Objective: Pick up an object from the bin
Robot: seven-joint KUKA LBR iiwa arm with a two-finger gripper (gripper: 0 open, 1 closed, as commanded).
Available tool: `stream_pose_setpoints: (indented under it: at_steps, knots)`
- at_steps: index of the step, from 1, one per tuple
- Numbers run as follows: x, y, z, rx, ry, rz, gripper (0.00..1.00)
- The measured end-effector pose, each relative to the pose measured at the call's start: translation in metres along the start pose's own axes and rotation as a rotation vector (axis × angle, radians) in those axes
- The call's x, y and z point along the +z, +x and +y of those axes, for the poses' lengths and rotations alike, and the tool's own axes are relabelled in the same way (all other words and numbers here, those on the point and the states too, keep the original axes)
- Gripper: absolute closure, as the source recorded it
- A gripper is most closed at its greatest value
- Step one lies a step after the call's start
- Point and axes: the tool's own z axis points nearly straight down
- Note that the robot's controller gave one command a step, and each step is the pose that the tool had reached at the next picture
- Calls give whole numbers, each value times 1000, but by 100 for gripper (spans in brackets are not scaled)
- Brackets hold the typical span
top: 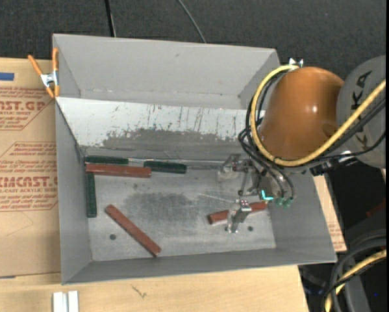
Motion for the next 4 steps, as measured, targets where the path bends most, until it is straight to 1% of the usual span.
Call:
stream_pose_setpoints:
  at_steps: [1, 2, 3, 4]
  knots:
    - [-3, -2, 0, 0, 0, -7, 0]
    - [48, -12, -13, 24, -1, -15, 0]
    - [116, -12, -14, -43, 0, -11, 0]
    - [151, -41, -70, -70, 0, -25, 100]
